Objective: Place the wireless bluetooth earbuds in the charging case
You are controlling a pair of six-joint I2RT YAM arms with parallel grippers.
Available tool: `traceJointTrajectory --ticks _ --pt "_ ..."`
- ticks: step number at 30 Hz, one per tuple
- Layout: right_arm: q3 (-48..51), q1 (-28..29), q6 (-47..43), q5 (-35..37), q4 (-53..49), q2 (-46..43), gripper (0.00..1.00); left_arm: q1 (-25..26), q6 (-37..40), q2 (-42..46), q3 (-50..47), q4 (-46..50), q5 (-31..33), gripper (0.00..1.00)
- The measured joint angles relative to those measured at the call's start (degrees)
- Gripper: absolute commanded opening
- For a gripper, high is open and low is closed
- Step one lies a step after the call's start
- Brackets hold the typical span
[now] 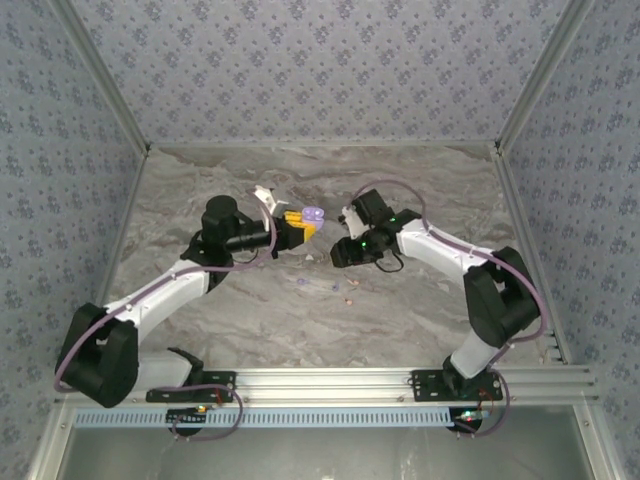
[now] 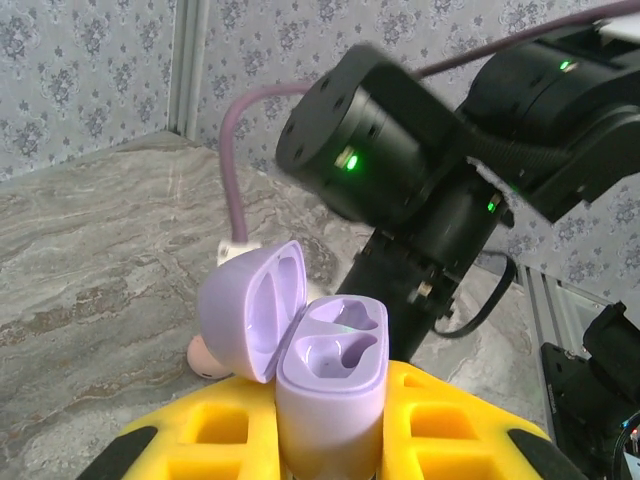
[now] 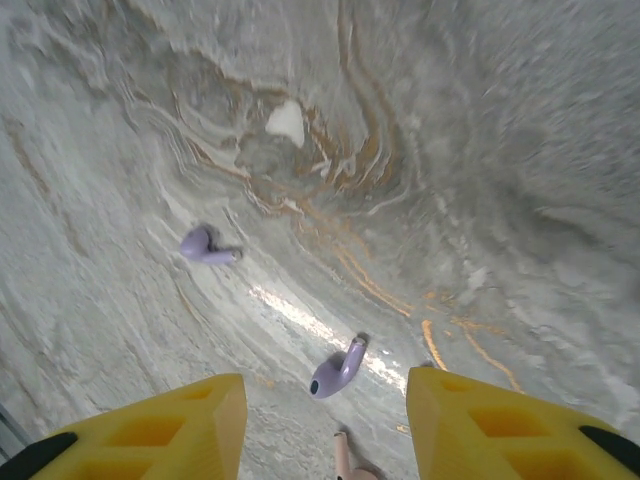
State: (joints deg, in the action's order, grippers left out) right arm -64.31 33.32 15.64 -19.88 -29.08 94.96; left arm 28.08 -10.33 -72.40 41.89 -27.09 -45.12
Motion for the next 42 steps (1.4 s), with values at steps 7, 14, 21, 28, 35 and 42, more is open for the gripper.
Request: traceJointTrajectory --ticks 7,14,21,28,35,42 --pt "1.97 3.06 0.15 0.22 -0.04 1.27 0.41 0.04 1.18 2.12 -0.11 4.63 1.53 0.20" --pt "3.58 6.23 0.72 1.27 -0.04 2.01 0.36 0.17 2.32 3.08 -0.22 7.58 2.69 0.20" --pt "3.58 6.95 1.53 2.69 0.07 3.72 0.32 0.22 2.99 3.85 -0.22 9.33 3.02 0.19" --pt "3.58 7.19 1.51 2.80 0.04 4.31 0.29 0.50 3.52 4.26 -0.24 10.16 3.43 0.19" --pt "3.54 7.67 1.51 2.80 -0.09 5.75 0.26 0.55 3.85 4.26 -0.28 10.73 3.78 0.19" --pt "2.82 8.09 1.55 3.37 -0.15 7.89 0.23 0.55 3.85 4.26 -0.28 11.13 3.87 0.19"
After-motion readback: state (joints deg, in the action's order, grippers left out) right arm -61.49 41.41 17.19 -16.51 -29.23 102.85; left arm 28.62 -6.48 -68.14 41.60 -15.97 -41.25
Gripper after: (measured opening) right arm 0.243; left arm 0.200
